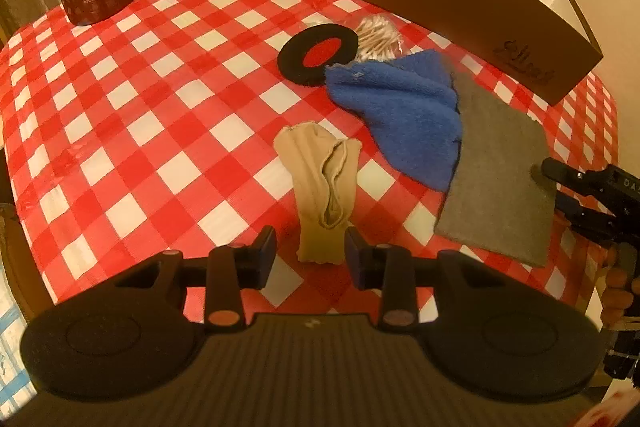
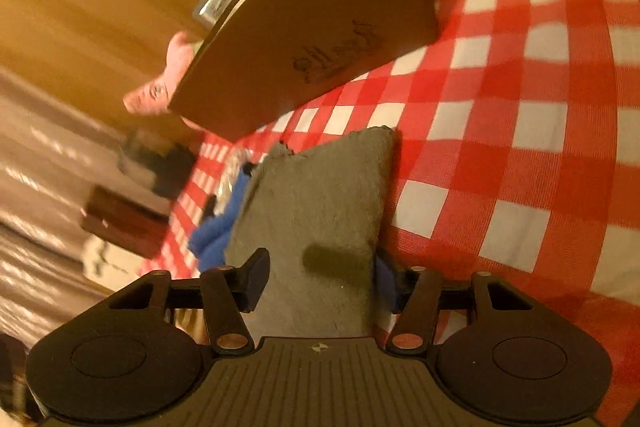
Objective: Organize soft objects
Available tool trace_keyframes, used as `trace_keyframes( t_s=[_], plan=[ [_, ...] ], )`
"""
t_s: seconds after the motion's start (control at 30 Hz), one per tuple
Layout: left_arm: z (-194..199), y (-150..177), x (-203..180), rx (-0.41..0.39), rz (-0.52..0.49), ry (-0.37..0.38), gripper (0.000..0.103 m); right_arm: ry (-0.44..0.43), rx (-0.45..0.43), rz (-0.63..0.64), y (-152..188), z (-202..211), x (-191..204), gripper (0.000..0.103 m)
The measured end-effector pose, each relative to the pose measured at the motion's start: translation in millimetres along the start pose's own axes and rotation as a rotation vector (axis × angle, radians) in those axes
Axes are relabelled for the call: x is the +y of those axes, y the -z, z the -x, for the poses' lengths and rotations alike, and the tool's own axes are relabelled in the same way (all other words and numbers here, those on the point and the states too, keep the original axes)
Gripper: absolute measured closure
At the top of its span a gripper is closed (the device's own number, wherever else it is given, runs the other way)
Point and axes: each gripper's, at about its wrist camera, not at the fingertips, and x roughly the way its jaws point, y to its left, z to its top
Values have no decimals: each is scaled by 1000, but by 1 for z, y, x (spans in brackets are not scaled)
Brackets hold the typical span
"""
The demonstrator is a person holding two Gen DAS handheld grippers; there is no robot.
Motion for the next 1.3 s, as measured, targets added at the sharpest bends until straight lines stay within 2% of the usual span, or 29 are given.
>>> trace_keyframes(
  t_s=[0.07, 0.17, 0.27, 0.3, 0.43, 0.6, 0.7, 0.9, 0.93, 1.03, 1.17, 1.2, 1.27, 1.3],
  plan=[
    [-3, -2, 0, 5, 3, -1, 70, -21, 13, -49, -2, -1, -8, 59],
    [-7, -4, -1, 11, 1, -5, 69, -23, 32, -46, -5, -2, -12, 70],
    [-11, -5, -1, 18, 0, -4, 69, -23, 41, -42, -8, 0, -10, 93],
    [-12, -5, -1, 17, -1, -6, 69, -33, 22, -31, -8, 3, -8, 95],
    [-16, -9, -1, 18, -10, -14, 68, -8, -4, 75, -13, 13, 19, 97],
    [-20, -11, -1, 18, -22, -10, 62, 9, -37, 237, -23, 27, 71, 98],
    [-23, -12, -3, 22, -29, -5, 62, 16, -57, 334, -28, 37, 100, 98],
    [-28, -16, -10, 16, -49, 7, 61, 14, -64, 438, -32, 53, 134, 98],
    [-30, -17, -11, 16, -52, 7, 61, 31, -47, 448, -33, 53, 136, 98],
    [-35, -19, -13, 16, -55, 7, 61, 190, -3, 517, -32, 47, 137, 98],
    [-43, -22, -16, 13, -75, -1, 62, 271, 37, 476, -27, 47, 121, 98],
    [-45, -22, -16, 13, -80, 1, 63, 258, 36, 459, -26, 50, 117, 98],
    [-51, -23, -17, 15, -83, 0, 66, 143, 6, 373, -30, 60, 112, 98],
    [-51, -23, -18, -4, -95, -7, 74, 97, -17, 346, -33, 65, 111, 98]
  ],
)
